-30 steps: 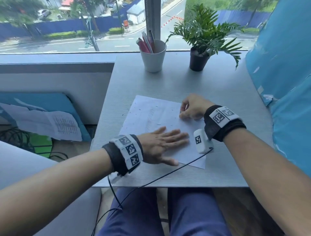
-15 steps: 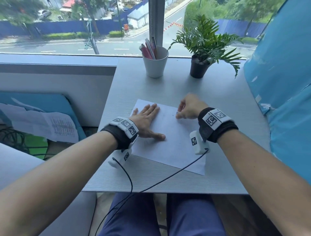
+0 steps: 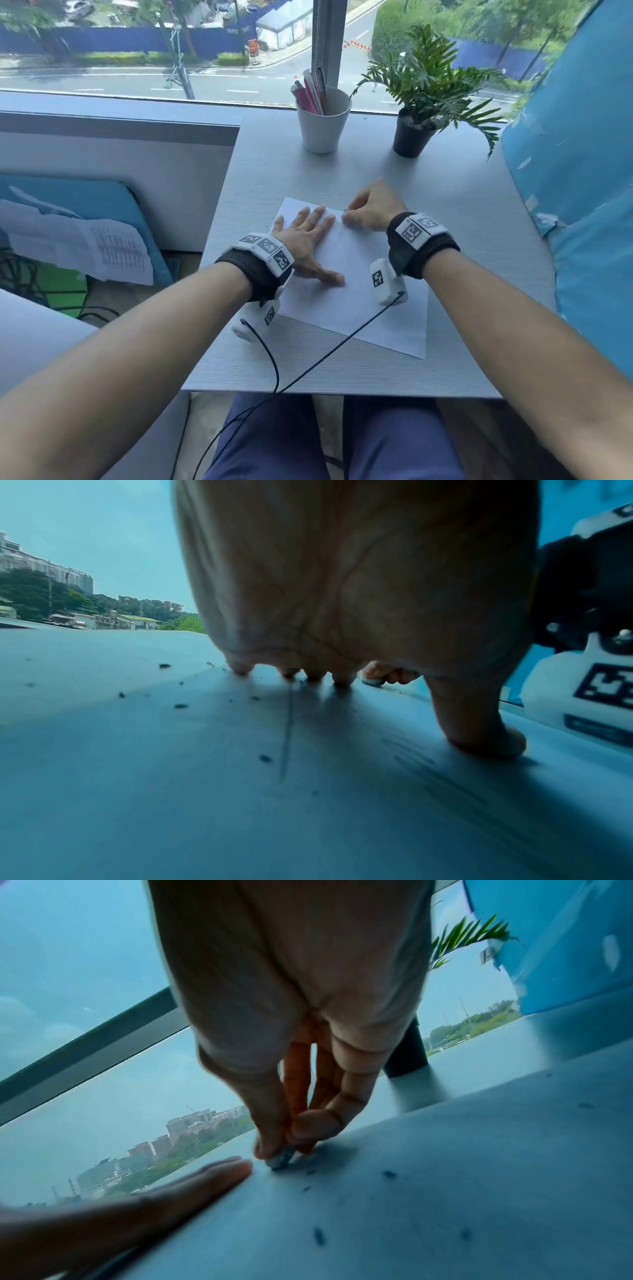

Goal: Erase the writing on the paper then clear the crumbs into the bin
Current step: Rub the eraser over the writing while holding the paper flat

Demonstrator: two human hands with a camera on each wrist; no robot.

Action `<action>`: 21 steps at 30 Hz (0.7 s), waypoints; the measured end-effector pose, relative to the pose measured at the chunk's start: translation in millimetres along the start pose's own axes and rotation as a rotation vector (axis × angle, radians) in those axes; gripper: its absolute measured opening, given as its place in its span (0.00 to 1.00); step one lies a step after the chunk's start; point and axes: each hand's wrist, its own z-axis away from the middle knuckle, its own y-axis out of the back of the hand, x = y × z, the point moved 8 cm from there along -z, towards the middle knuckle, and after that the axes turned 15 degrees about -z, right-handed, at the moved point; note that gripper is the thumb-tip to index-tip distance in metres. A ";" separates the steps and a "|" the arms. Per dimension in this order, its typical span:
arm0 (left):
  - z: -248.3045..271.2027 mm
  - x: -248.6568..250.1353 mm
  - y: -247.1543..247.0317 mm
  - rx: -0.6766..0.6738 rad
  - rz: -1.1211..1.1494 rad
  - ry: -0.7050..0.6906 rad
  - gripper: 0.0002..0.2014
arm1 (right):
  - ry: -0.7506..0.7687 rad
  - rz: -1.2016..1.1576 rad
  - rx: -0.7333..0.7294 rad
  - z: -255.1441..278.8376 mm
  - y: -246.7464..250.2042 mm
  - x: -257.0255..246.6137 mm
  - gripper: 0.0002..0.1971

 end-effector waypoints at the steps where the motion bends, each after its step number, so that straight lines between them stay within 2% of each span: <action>1: 0.6 0.6 -0.3 -0.004 0.000 -0.002 0.66 | 0.005 -0.002 0.006 1.0 0.5 -0.9 0.07; 4: 0.7 -0.5 -1.0 -0.018 0.008 -0.008 0.66 | 0.027 0.030 -0.188 15.2 -24.0 -5.2 0.04; 5: 0.4 -1.2 -0.4 -0.014 0.012 -0.004 0.66 | 0.024 0.042 -0.210 15.4 -25.4 -5.4 0.04; 9: 0.4 0.8 -0.5 -0.031 0.009 -0.001 0.65 | 0.010 -0.006 -0.004 0.8 -1.9 -2.3 0.04; 10: 0.2 0.2 -1.1 -0.035 0.007 -0.004 0.65 | 0.027 0.009 -0.021 4.3 -7.1 -4.7 0.04; 13: -0.8 -2.8 -1.2 -0.036 0.024 -0.006 0.65 | 0.047 0.069 -0.220 17.3 -29.7 -8.9 0.03; 14: -0.9 -3.3 -1.2 -0.034 0.022 -0.002 0.66 | 0.029 0.069 -0.221 13.6 -25.6 -8.2 0.03; 17: -0.6 0.4 -0.6 -0.043 0.014 0.005 0.65 | -0.001 0.033 -0.062 -1.0 -1.3 -2.6 0.06; 18: -0.7 0.4 -0.7 -0.045 0.010 0.006 0.66 | 0.010 0.047 -0.060 1.3 -2.9 -4.4 0.06; 21: 0.5 -1.1 -0.7 -0.046 0.017 0.005 0.66 | 0.028 0.087 -0.244 18.0 -26.3 -8.2 0.04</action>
